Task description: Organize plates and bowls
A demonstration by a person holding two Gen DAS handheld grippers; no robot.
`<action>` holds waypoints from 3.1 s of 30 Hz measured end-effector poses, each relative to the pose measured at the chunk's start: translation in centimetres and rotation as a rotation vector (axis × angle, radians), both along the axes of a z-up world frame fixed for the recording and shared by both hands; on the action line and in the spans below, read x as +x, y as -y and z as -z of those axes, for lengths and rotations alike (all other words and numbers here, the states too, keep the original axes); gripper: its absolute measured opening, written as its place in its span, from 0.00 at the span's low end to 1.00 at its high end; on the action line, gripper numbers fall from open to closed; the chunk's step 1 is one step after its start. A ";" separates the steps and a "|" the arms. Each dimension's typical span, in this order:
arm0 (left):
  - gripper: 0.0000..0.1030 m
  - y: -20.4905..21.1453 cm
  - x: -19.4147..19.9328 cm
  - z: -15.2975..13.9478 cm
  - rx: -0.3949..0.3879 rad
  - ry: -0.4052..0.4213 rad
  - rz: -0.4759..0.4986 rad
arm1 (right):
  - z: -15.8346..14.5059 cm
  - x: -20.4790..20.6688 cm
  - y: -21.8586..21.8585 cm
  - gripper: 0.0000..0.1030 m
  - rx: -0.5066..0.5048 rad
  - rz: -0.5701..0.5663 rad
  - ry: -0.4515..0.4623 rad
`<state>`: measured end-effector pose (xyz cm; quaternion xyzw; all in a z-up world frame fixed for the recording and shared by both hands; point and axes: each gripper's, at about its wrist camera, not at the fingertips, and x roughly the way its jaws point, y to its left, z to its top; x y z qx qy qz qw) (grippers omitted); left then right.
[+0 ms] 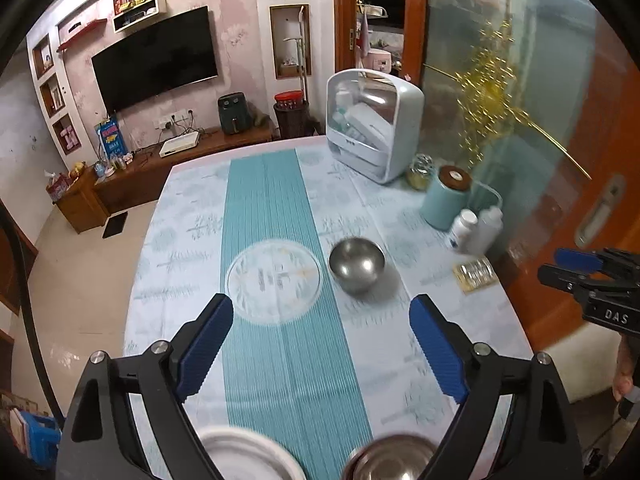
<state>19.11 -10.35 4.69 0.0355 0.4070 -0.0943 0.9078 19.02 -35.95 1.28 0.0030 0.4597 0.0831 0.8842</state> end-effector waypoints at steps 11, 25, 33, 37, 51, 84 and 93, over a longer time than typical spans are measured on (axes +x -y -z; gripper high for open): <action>0.86 0.9 13.5 6.9 -0.045 -0.056 -0.010 | 4.0 11.5 -1.0 0.47 -0.030 0.056 0.025; 0.77 2.2 23.7 24.4 -0.223 -0.374 -0.072 | 19.0 21.1 -2.4 0.47 0.113 0.099 -0.252; 0.60 2.8 25.4 28.9 -0.283 -0.464 -0.049 | 24.2 23.6 -2.9 0.43 0.170 0.131 -0.342; 0.35 3.4 25.9 30.8 -0.311 -0.525 -0.005 | 25.9 24.1 -3.0 0.22 0.186 0.119 -0.397; 0.12 3.9 23.5 27.9 -0.273 -0.534 0.102 | 24.9 22.9 -3.6 0.08 0.247 0.065 -0.445; 0.13 0.8 -7.6 15.8 -0.220 -0.555 0.159 | 12.5 -4.5 -6.0 0.08 0.222 -0.159 -0.427; 0.13 0.7 -12.7 21.2 -0.224 -0.634 0.103 | 17.7 -10.1 -6.7 0.08 0.228 -0.149 -0.516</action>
